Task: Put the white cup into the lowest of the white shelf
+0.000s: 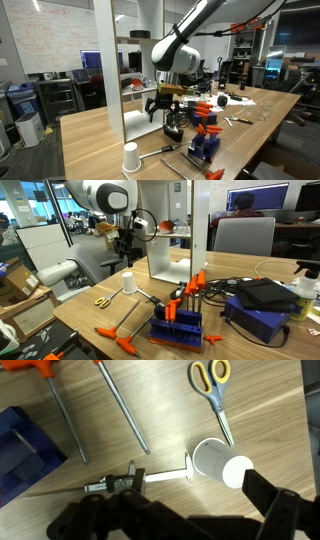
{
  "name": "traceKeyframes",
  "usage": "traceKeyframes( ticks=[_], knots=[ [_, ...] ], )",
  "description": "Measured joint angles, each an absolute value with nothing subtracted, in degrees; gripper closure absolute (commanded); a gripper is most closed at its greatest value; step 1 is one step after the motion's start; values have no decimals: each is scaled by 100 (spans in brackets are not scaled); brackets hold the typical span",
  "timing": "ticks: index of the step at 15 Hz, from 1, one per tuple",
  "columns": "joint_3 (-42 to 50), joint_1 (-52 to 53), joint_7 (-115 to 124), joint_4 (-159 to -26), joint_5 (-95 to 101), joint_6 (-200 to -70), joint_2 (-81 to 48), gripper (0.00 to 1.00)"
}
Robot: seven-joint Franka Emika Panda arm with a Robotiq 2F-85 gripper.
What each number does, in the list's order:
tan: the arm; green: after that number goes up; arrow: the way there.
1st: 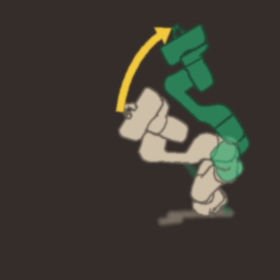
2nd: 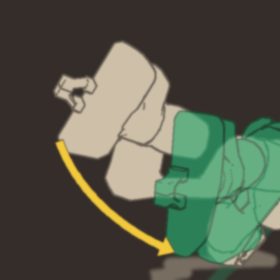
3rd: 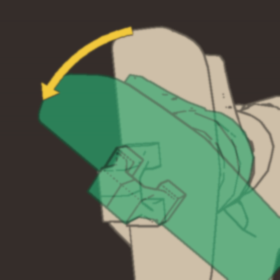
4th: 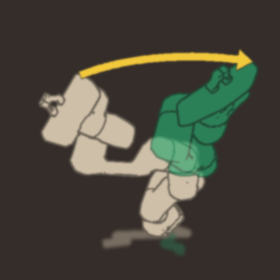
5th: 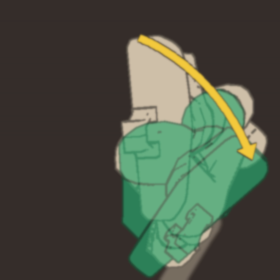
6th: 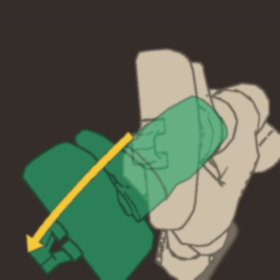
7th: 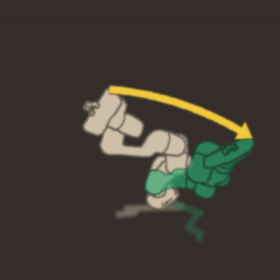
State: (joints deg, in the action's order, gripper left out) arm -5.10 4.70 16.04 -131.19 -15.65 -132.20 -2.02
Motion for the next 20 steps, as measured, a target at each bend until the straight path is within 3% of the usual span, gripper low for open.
traceKeyframes(
  ticks=[20],
  knots=[
    [-673, 1149, 2832, -11136, -1709, -13711, -2750, 0]
  ],
)
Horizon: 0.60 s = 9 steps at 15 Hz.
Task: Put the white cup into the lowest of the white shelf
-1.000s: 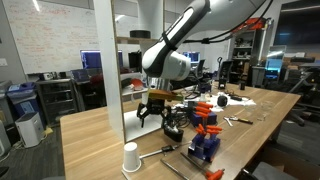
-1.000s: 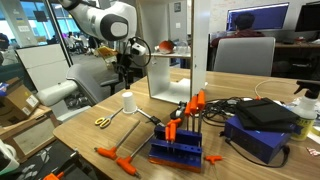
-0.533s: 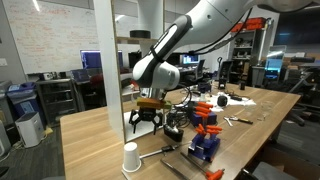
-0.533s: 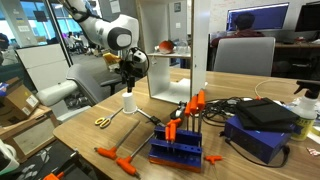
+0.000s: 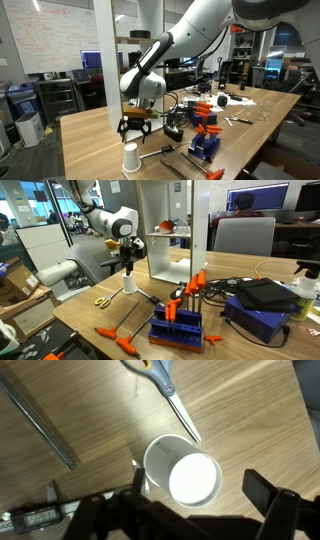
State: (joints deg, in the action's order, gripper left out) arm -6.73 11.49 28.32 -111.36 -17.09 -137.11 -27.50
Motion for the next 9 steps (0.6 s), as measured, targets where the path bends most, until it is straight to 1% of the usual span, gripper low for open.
traceKeyframes(
  ticks=[9],
  knots=[
    [-674, 1334, 2846, -10493, -1709, -13711, -3530, 0]
  ],
)
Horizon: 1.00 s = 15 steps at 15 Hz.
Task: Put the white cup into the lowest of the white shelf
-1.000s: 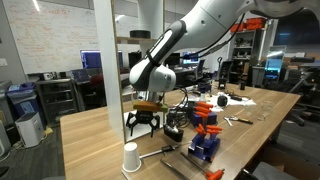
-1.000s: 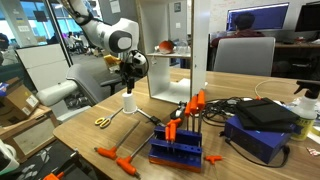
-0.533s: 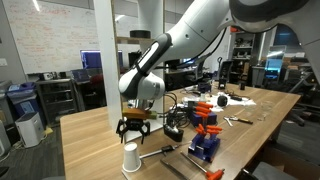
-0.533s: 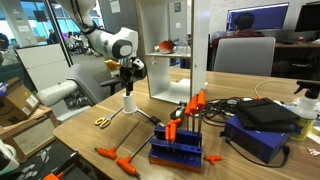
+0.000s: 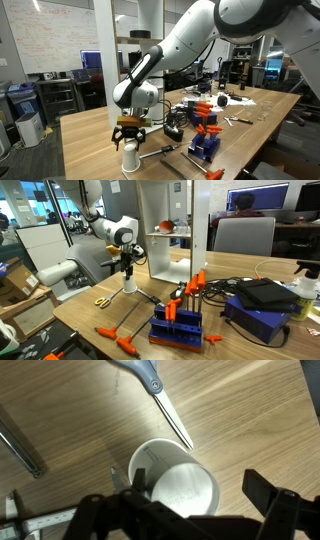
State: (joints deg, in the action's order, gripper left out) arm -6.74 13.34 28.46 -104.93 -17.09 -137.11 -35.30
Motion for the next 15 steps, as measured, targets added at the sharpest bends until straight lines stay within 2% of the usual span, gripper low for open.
traceKeyframes(
  ticks=[2, 6, 9, 15],
  knots=[
    [-672, 1334, 2845, -10434, -1709, -13711, -3649, 26],
    [-650, 1333, 2835, -10349, -1706, -13710, -3785, 62],
    [-627, 1333, 2834, -10296, -1703, -13702, -3792, 69],
    [-542, 1333, 2834, -10245, -1623, -13678, -3770, 69]
  ],
)
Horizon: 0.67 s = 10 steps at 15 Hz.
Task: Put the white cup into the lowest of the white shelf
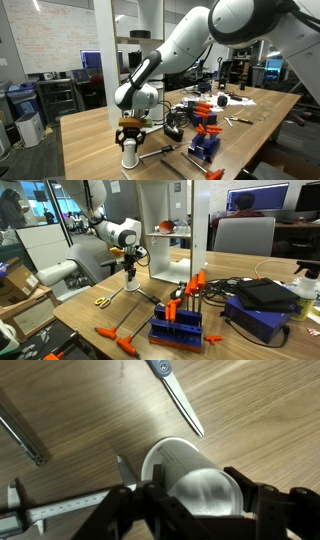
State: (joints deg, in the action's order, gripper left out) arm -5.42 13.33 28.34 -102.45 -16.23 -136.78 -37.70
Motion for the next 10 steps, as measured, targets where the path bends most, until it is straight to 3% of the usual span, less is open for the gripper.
traceKeyframes(
  ticks=[10],
  knots=[
    [89, 1322, 2853, -10429, -829, -13664, -3201, 69]
  ],
)
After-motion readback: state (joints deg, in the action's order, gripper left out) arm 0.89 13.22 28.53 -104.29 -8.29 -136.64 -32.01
